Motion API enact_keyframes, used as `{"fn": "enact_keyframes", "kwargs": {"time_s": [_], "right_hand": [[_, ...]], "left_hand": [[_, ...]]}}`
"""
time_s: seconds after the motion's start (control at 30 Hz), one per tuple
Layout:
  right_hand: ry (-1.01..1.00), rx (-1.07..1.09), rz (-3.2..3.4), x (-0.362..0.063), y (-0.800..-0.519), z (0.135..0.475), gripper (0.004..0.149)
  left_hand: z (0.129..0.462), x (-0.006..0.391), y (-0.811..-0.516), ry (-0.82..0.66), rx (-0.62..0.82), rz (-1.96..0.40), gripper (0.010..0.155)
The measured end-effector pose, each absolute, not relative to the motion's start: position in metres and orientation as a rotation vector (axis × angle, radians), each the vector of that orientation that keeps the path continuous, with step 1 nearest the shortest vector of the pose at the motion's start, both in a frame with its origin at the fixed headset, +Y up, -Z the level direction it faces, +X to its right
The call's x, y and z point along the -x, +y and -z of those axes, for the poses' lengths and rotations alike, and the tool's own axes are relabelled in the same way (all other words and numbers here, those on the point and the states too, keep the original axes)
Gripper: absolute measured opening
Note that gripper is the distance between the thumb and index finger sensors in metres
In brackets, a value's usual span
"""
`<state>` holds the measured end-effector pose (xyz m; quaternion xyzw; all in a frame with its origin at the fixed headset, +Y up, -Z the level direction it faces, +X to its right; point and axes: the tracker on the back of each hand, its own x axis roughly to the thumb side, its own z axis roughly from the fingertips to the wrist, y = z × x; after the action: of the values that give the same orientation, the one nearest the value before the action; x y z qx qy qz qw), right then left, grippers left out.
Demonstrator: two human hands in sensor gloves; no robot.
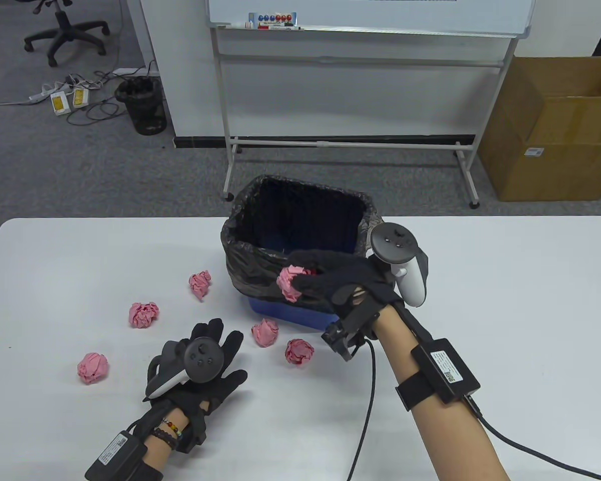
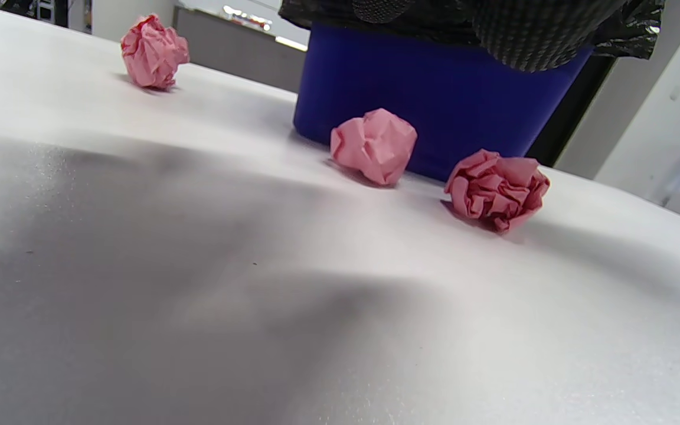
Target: Toss crumpled papers into recycling bin
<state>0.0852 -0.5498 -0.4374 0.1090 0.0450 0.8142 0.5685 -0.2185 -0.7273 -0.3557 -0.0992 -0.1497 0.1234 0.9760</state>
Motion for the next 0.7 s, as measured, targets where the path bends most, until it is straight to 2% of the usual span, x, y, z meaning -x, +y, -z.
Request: {"fn": "enact_keyframes", "kwargs": {"time_s": [0.07, 0.1, 0.13, 0.2, 0.43, 0.7], "right_hand": [[-0.138, -0.25, -2.02, -0.086, -0.53, 0.442, 0.066], [-0.203, -0.259, -2.148, -0.084, -0.523, 0.444, 0.077], [-0.193, -0.234, -2.321, -0.083, -0.518, 0.445, 0.089], [-0.239, -0.214, -2.467, -0.081, -0.512, 0.442, 0.099], [-0.298, -0.265, -2.515, -0.078, -0.516, 0.427, 0.098], [-0.22, -0.415, -2.653, -0.066, -0.531, 0.397, 0.096]], "left_hand": [[0.356, 0.219, -0.727, -0.3, 0.197, -0.252, 0.079], [0.356, 0.219, -0.726, -0.3, 0.196, -0.253, 0.079], [0.356, 0.22, -0.727, -0.3, 0.196, -0.253, 0.079], [0.356, 0.219, -0.727, -0.3, 0.198, -0.247, 0.079], [0.355, 0.219, -0.727, -0.302, 0.195, -0.244, 0.08], [0.356, 0.22, -0.728, -0.296, 0.196, -0.247, 0.079]]}}
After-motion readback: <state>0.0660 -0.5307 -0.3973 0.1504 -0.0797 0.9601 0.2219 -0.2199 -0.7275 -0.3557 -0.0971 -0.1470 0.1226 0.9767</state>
